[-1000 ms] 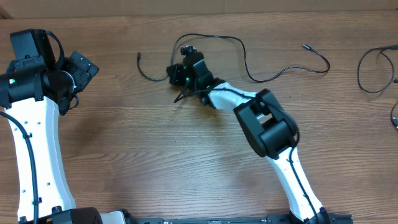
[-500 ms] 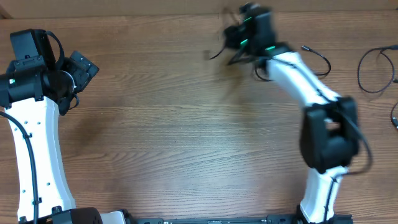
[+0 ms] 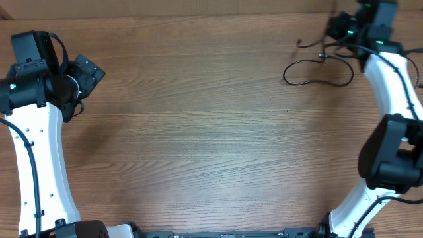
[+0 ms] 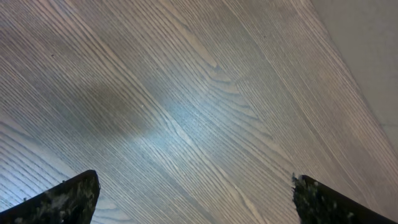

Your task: Untangle cables

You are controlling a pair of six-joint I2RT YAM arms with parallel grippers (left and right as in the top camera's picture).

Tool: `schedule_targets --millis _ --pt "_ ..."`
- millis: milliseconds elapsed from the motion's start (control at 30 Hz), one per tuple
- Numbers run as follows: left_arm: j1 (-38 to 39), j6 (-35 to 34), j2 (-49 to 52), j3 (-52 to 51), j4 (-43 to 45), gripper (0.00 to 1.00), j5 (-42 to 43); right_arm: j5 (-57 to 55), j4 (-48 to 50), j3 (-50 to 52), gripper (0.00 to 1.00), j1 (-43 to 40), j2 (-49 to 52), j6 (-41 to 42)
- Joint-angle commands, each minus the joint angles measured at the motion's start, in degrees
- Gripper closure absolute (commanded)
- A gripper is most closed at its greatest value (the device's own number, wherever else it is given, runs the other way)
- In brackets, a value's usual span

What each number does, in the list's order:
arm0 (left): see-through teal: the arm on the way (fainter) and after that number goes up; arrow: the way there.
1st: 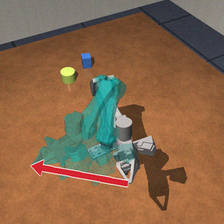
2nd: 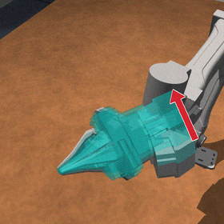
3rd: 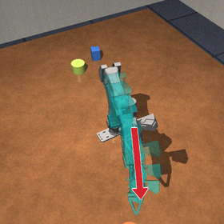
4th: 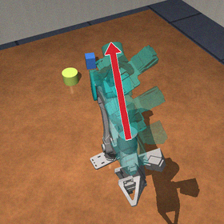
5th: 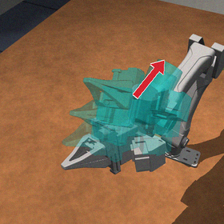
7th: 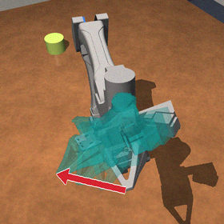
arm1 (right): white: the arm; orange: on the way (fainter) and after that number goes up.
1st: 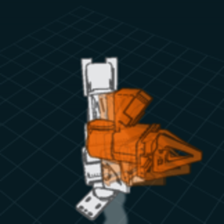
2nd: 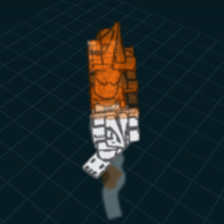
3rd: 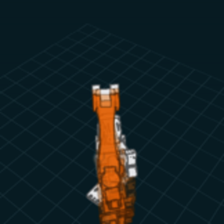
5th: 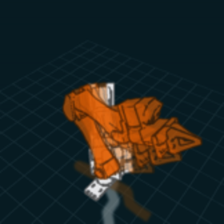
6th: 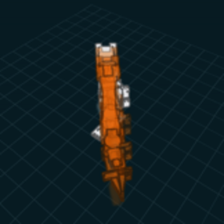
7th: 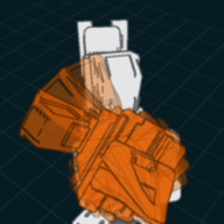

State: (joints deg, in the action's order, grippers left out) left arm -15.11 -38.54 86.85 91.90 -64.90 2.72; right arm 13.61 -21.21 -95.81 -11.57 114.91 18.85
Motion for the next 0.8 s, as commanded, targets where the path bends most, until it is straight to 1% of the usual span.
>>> schedule_targets --millis 0,133,333,367,400,433,467,500,533,767 --pt "-0.1 1.3 -0.7 0.6 0.0 0.00 -0.6 -3.3 -1.7 0.1 0.96 -3.2 -0.3 -1.4" --pt "-0.1 1.3 -0.7 0.6 0.0 0.01 -0.6 -3.3 -5.4 0.2 0.95 -5.1 -0.3 -1.5" --pt "-0.1 1.3 -0.7 0.6 0.0 0.01 -0.6 -3.1 -8.6 0.2 0.91 -3.7 -0.2 -7.7" --pt "-0.1 1.3 -0.7 0.6 0.0 0.00 -0.6 -3.1 -9.0 0.2 0.88 -3.0 -0.2 -8.9" --pt "-0.1 1.3 -0.7 0.6 0.0 0.00 -0.6 -3.1 -9.4 0.2 0.84 -2.5 -0.2 -10.0" --pt "-0.1 1.3 -0.7 0.6 0.0 0.00 -0.6 -3.1 -9.6 0.2 0.76 -1.9 -0.2 -11.1" --pt "-0.1 1.3 -0.7 0.6 0.0 0.00 -0.6 -3.1 -10.0 0.2 0.55 -1.1 -0.2 -12.5" --pt "-0.1 1.3 -0.7 0.6 0.0 0.01 -0.6 -3.1 -10.2 0.2 0.30 -0.7 -0.2 -13.3" --pt "-0.1 1.3 -0.7 0.6 0.0 0.00 -0.6 -3.5 -10.3 0.2 0.00 -0.1 -0.2 -13.6" --pt "-0.1 1.3 -0.7 0.6 0.0 0.00 -0.6 -3.9 -11.1 0.1 0.00 0.7 -3.1 -13.6"
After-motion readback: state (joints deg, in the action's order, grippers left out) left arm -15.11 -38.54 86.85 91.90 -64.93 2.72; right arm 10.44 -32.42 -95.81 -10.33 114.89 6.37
